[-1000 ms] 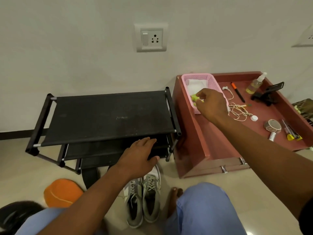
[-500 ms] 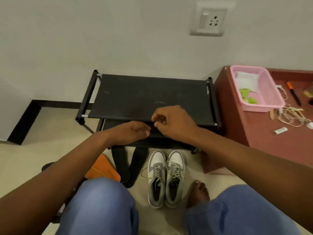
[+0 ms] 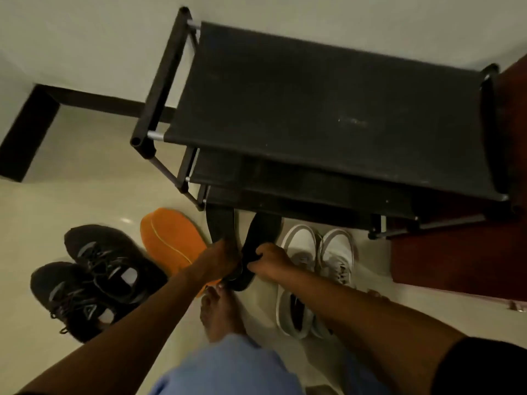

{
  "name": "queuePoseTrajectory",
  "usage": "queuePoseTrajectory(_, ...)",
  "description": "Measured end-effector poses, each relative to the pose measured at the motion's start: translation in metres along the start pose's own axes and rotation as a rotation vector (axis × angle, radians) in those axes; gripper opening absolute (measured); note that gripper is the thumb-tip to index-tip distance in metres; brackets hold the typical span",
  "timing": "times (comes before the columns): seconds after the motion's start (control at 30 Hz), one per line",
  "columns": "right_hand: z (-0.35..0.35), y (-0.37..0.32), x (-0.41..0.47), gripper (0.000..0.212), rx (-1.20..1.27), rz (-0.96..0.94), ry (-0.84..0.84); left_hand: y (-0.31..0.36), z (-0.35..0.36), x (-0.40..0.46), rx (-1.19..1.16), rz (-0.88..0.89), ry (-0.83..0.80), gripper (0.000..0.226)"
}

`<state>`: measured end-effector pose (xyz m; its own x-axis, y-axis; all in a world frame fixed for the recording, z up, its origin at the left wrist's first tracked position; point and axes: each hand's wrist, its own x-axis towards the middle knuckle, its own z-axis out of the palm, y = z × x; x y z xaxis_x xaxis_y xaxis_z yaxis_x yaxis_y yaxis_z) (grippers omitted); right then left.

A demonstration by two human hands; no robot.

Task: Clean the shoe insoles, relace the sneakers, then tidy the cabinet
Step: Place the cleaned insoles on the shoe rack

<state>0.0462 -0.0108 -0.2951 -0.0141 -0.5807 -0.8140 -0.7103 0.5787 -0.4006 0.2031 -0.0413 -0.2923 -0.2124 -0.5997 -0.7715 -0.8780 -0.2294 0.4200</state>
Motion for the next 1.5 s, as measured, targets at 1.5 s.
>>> queuePoseTrajectory(1.5,-0.032,0.085,-0.1,0.017,0.731,0.322,0.004,-0.04,0.071,-0.046,-0.886,-0.203,0.06,0.035)
